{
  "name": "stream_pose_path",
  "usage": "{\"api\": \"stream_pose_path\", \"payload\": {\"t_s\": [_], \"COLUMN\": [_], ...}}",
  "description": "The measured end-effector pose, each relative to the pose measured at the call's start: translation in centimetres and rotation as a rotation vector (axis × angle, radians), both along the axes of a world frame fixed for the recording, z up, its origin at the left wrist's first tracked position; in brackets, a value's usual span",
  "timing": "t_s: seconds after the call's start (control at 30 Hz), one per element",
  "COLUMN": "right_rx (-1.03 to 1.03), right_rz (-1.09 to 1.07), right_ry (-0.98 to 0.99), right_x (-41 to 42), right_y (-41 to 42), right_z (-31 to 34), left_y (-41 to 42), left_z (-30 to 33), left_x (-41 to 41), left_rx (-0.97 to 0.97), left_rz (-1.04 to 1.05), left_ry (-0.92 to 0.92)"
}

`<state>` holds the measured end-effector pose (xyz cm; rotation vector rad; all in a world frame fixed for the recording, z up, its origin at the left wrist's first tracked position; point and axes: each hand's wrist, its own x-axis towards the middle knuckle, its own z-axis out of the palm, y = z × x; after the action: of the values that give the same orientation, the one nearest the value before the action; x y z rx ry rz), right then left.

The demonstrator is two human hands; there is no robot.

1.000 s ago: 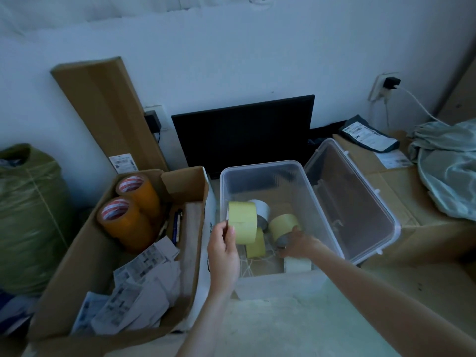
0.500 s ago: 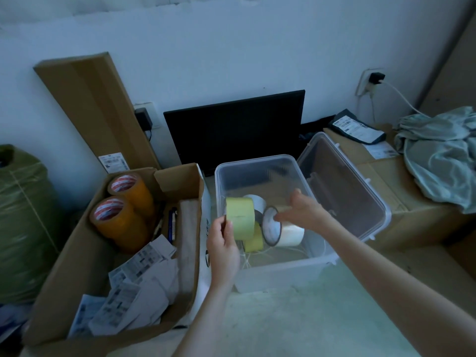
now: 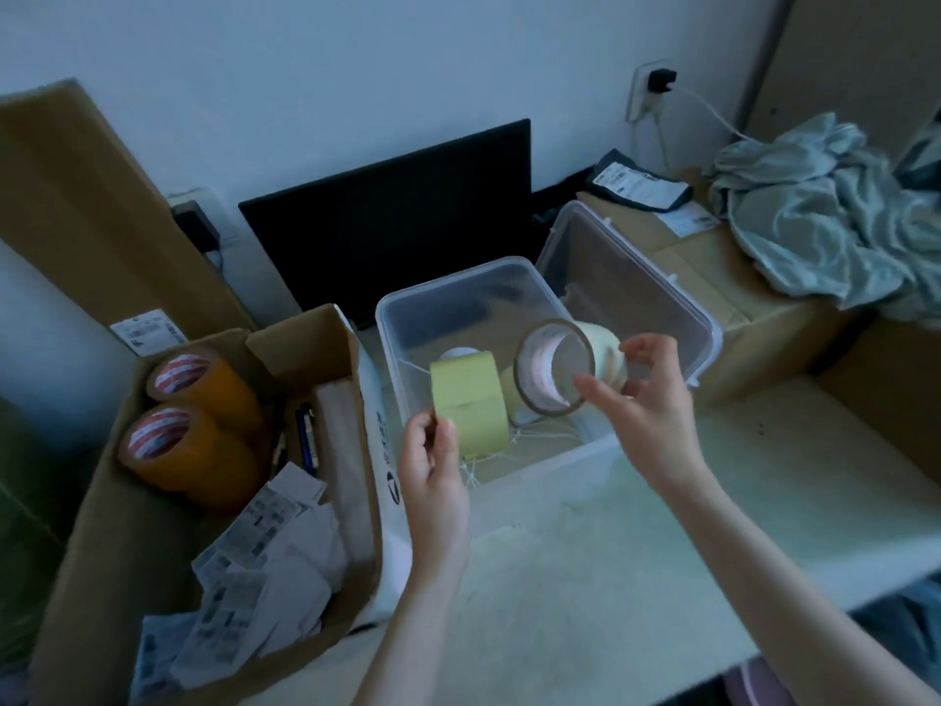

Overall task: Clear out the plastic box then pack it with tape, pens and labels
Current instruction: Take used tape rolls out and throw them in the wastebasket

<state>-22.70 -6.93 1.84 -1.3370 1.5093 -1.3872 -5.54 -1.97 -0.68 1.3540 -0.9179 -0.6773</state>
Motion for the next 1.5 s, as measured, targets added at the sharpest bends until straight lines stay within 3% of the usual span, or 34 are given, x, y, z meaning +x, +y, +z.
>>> {"api": "stream_pose_path", "payload": {"t_s": [0.13, 0.37, 0.9, 1.17, 1.5], "right_rx": [-0.019, 0.018, 0.316, 0.497, 0.676], "right_rz": [-0.18, -0.421, -0.939, -1.013, -1.048], "right_ry": [-0.172, -0.302, -0.286, -0.232, -0.269], "right_x": [-3.1, -9.7, -24.8, -31.3, -35.3], "right_y": [4.1, 12.3, 25.0, 26.3, 26.7], "right_z": [-2.0, -5.0, -16.1, -22.9, -32.0], "left_y": [1.6, 4.5, 8.6, 8.0, 7.7], "left_z": [0.2, -2.1, -10.2, -16.4, -28.4], "left_x": [-2.5, -9.3, -28.0, -37.5, -44.3], "left_rx": [0.008, 0.084, 0.481, 0.623, 0.852], "left_rz": [-0.182, -0.577, -1.104, -1.224, -1.207], "left_ry": [0.097, 0.165, -0.038, -0.246, -0.502]}}
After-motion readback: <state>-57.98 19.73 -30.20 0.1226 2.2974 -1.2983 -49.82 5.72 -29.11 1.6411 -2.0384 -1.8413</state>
